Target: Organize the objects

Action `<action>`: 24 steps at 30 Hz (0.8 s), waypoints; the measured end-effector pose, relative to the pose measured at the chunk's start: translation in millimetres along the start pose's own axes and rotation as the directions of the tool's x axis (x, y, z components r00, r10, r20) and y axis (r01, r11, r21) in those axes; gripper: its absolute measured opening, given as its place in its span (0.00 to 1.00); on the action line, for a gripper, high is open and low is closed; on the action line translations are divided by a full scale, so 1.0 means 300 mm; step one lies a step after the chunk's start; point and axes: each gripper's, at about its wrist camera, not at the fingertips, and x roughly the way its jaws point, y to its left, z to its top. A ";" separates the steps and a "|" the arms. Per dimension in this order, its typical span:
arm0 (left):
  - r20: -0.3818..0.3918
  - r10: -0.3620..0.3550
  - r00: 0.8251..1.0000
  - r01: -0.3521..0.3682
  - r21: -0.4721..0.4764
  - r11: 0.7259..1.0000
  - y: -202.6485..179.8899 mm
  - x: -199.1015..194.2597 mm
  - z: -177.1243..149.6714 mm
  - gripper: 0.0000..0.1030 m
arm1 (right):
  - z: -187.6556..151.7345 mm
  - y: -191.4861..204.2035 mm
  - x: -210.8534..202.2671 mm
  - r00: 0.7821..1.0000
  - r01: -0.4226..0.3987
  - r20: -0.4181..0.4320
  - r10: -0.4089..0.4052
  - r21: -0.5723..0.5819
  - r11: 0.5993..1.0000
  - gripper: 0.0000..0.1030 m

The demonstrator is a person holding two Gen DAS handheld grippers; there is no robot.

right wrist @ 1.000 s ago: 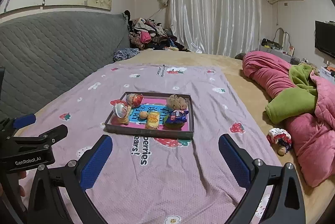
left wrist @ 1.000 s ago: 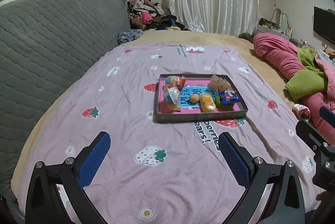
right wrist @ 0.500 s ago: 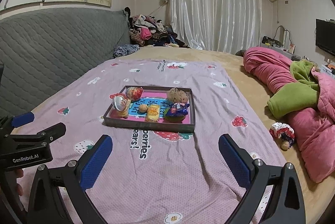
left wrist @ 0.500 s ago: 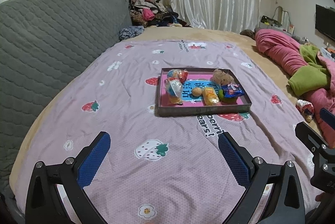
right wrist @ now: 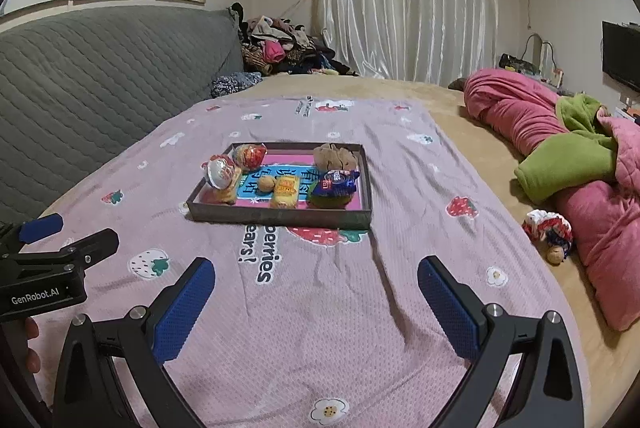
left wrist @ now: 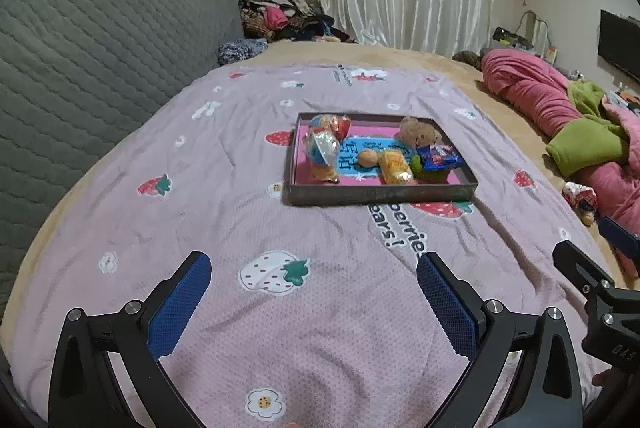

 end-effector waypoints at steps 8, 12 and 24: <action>-0.020 0.004 1.000 -0.005 -0.011 1.000 0.012 0.044 -0.029 1.00 | -0.022 -0.004 0.019 1.000 0.007 -0.010 -0.007 -0.001 1.000 0.99; -0.026 0.007 1.000 -0.007 -0.011 1.000 0.014 0.060 -0.042 1.00 | -0.031 -0.008 0.026 1.000 0.007 -0.015 -0.007 -0.003 1.000 0.99; -0.048 0.007 0.999 -0.007 0.001 1.000 0.003 0.117 -0.081 1.00 | -0.066 -0.014 0.059 0.999 0.010 -0.032 -0.010 -0.006 1.000 0.99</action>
